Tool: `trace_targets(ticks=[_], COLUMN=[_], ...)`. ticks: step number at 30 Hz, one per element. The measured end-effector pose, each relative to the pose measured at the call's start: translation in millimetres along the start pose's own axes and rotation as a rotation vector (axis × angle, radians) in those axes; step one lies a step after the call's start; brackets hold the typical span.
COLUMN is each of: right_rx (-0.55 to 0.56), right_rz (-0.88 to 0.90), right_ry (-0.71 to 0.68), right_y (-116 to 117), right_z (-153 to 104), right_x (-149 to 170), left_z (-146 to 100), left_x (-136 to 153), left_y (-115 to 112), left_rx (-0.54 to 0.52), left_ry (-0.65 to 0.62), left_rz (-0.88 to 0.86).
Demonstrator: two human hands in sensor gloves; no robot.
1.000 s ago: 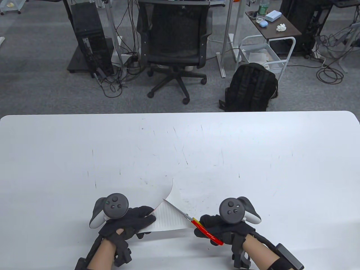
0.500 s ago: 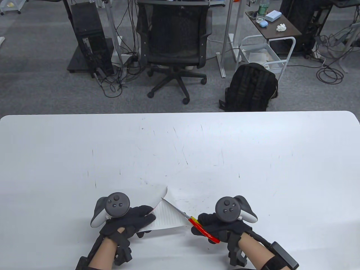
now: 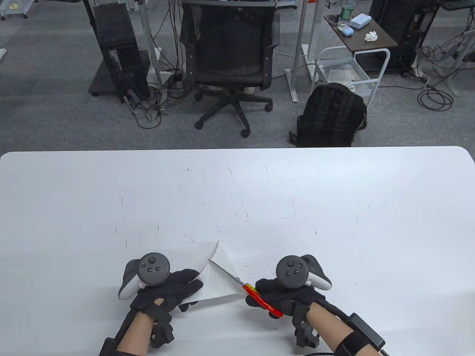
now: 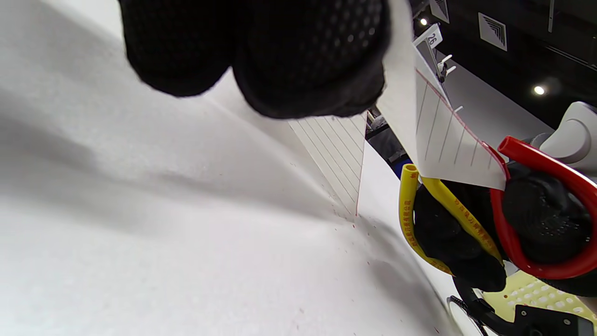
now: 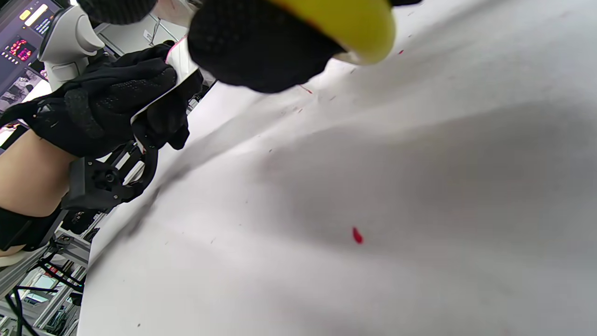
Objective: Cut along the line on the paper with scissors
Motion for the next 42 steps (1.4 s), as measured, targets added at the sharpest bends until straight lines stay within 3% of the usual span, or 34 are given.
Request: trace_targets(ticks=[27, 36, 42], right_rx=[0.054, 0.223, 0.404], right_rz=[0.006, -0.026, -0.207], right_ry=[0.020, 0.114, 0.348], right_y=[1.0, -34.9, -73.9], right_z=[-6.2, -32.1, -77.2], right_x=[9.9, 27.4, 62.5], left_z=[1.0, -5.9, -5.7], left_x=[4.8, 3.0, 2.4], left_y=[-1.7, 7.5, 8.9], left_rx=[-0.015, -0.099, -0.100], left_ry=[0.052, 0.037, 0.024], left_rz=[0.017, 0.008, -0.001])
Point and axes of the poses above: the tracker on the back of each hand, its own x axis roughly to the little-finger side, its own z axis roughly from the wrist to the fingertips, y = z × x, the point moved 2 cm from there along z, roughly from the wrist to the fingertips, and after that the axes turned 1 degree about y, right-handed, at the moved point
